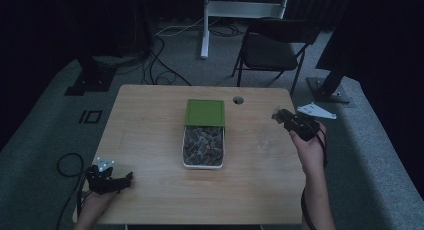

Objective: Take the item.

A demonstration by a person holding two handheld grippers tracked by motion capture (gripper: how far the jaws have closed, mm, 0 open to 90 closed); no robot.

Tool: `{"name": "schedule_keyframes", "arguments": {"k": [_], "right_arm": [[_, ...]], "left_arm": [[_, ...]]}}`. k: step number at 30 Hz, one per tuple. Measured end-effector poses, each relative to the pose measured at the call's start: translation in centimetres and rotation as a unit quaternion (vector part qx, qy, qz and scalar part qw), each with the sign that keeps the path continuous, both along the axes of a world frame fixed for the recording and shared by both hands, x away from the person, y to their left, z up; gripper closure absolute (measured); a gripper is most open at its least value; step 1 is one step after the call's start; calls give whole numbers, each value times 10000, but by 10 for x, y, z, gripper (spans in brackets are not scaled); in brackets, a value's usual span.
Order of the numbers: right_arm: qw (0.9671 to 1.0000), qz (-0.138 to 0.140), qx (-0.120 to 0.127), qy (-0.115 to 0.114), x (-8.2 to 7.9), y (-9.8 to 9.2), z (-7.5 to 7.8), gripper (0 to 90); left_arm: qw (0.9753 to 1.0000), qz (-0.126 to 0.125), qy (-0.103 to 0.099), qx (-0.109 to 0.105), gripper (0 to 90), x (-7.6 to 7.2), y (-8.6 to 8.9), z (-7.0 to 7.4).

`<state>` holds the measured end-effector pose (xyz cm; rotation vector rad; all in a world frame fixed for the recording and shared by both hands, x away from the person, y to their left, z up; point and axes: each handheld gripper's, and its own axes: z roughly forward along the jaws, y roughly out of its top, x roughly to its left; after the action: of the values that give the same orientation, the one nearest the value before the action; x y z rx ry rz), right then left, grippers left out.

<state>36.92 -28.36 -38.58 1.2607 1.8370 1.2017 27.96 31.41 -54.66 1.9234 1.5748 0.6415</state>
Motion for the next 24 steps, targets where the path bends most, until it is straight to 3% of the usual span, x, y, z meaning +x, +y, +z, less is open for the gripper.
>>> {"name": "schedule_keyframes", "arguments": {"k": [24], "right_arm": [[9993, -137, 96, 331, 9, -6, -31, 788]], "left_arm": [[10000, -2, 9, -1, 19, 0, 0, 0]]}}
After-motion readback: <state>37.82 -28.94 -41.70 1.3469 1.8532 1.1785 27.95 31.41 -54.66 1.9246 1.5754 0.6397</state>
